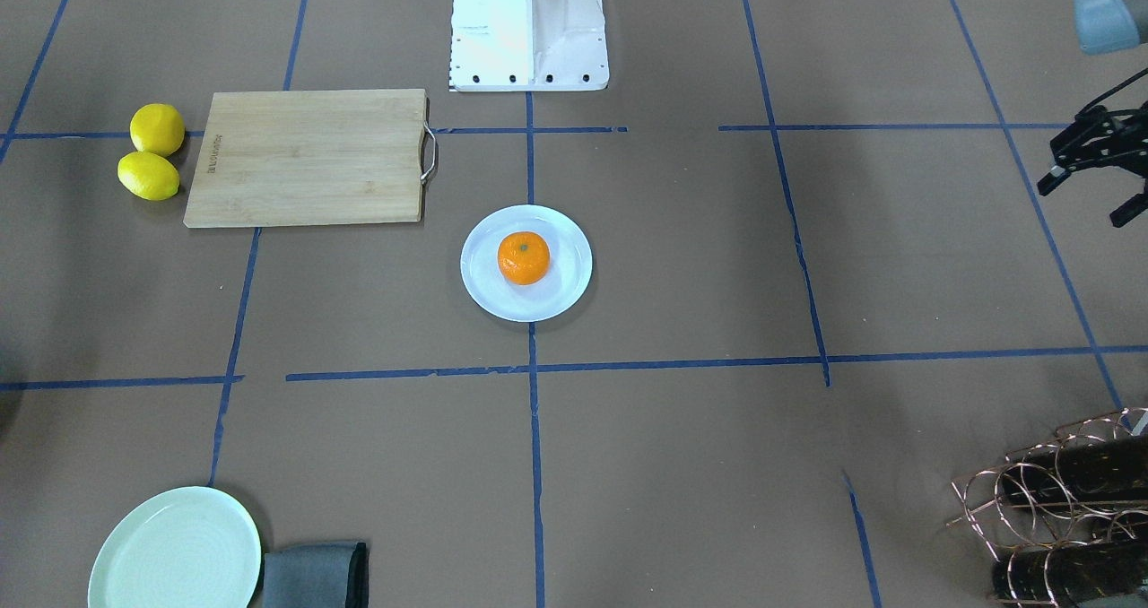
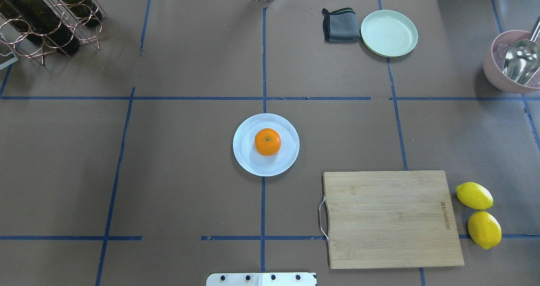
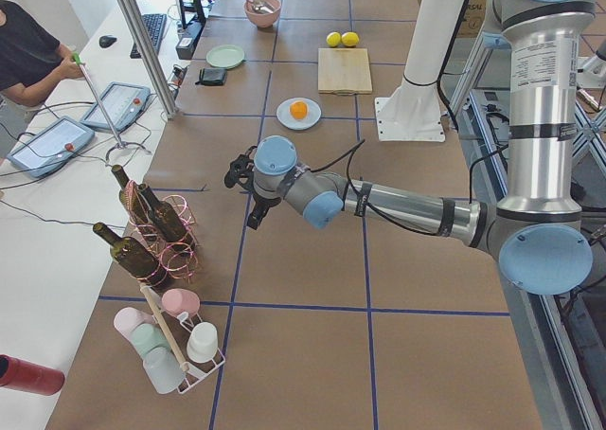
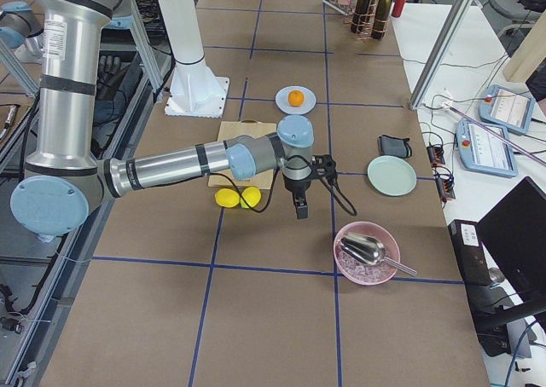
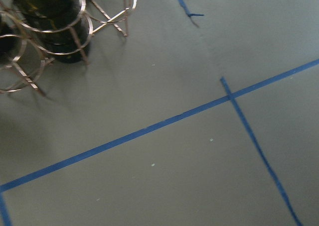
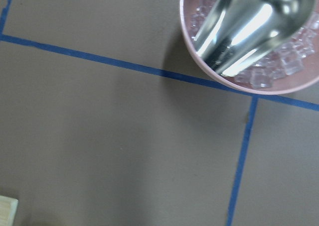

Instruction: Pick orange to plate

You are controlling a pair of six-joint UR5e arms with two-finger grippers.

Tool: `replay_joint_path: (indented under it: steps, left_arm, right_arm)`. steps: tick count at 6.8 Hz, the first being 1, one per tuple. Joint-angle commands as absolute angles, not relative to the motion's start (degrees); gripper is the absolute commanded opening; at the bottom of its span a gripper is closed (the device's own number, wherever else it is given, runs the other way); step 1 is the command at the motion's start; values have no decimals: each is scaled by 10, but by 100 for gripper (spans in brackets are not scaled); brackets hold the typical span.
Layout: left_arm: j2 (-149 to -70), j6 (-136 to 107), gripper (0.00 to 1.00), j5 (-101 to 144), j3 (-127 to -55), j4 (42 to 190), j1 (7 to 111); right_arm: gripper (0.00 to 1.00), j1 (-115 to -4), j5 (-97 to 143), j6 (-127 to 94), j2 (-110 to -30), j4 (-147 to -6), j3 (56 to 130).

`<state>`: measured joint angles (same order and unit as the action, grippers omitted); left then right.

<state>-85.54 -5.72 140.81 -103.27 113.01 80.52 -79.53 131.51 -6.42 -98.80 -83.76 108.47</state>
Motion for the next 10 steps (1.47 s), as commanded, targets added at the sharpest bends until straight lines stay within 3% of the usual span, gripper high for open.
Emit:
replay_joint_path:
  steps: [1,4,10]
  left_arm:
    - [-859,76,99,1417,-1034,947,869]
    - [-856,44,100,1409,-1031,897,869]
    - [-796,36,100,1407,-1035,938,867]
  right_arm:
    - [100,-872,1340,64,-990,-913,1067]
    - [100,-873,1353,76,-992,-962,1084]
    - [100,-872,1347,76,-1004,-941,1082]
